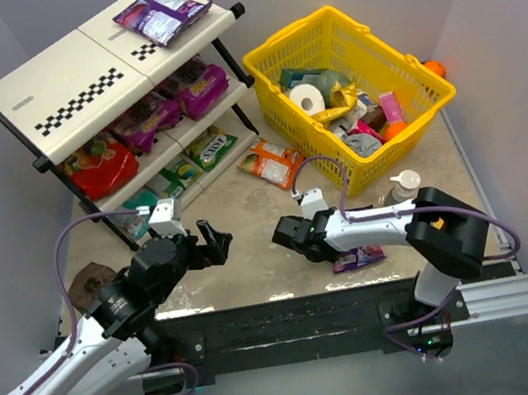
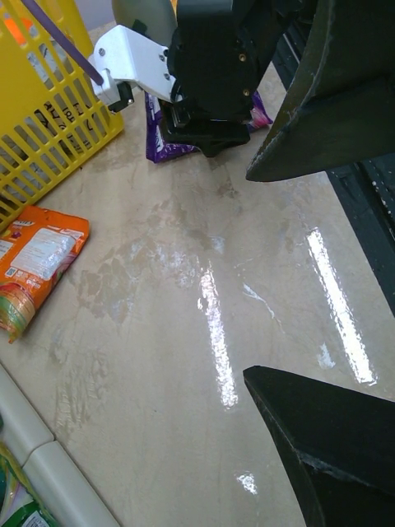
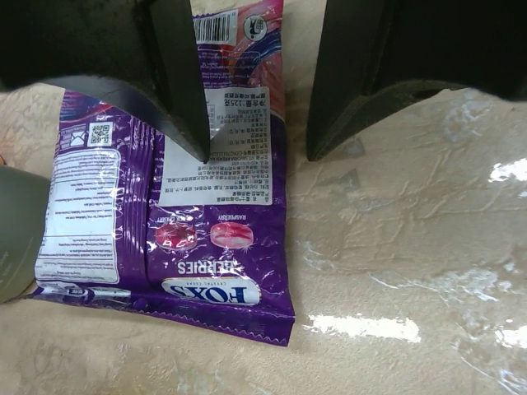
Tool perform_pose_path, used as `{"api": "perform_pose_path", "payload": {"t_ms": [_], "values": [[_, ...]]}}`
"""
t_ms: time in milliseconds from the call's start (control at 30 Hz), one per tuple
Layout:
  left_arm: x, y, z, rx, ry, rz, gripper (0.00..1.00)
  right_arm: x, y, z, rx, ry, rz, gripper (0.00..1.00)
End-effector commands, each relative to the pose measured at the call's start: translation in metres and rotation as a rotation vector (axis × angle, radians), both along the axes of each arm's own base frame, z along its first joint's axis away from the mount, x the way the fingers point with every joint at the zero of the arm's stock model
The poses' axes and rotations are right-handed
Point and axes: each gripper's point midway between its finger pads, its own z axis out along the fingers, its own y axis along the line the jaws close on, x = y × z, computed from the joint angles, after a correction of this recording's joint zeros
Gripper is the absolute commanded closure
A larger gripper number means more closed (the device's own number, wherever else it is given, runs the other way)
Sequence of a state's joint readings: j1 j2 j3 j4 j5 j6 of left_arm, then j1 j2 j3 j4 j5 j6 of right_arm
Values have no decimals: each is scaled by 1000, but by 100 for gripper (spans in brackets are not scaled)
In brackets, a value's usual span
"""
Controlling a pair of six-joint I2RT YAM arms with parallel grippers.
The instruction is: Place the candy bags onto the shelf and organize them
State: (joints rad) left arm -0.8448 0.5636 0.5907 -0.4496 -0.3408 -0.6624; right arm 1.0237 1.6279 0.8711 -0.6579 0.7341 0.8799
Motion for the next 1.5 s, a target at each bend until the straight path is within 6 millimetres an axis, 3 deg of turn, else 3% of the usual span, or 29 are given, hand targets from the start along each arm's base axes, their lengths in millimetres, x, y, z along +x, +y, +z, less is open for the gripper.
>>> {"api": "perform_pose_path", "payload": {"t_ms": [0,133,167,267,400,533,600,667,700,733,767,833,1033,1233,1467], "values": [[4,0,4,-11,-16,17,0,6,5,0,1,-37,-17,52],[4,4,6,-10,-23,28,0,4,5,-11,-7,-18,-15,71],[3,4,6,-10,-23,29,1,5,6,-11,-6,-19,-15,86],[3,5,9,-13,-30,32,1,5,12,-8,19,-17,3,100],[4,7,12,-14,-36,40,0,7,35,3,99,-19,73,100],[4,10,14,-14,-39,49,0,5,72,16,219,-18,182,100],[3,11,15,-16,-40,51,0,4,74,19,232,-20,167,100],[2,11,15,-19,-39,52,0,7,61,23,191,-52,103,100],[2,12,14,-19,-37,54,0,8,56,24,177,-62,82,90],[2,12,14,-20,-36,54,1,5,46,22,142,-57,62,68],[1,12,15,-23,-38,54,0,6,39,22,127,-74,33,54],[1,13,13,-20,-33,55,0,-1,24,19,75,-55,8,40],[2,13,12,-20,-36,60,0,-31,7,7,-13,35,20,34],[4,10,7,-15,-27,58,0,-40,-5,3,-148,23,-10,34],[3,12,6,-12,-25,63,0,-42,-8,-4,-184,28,-25,48]]}}
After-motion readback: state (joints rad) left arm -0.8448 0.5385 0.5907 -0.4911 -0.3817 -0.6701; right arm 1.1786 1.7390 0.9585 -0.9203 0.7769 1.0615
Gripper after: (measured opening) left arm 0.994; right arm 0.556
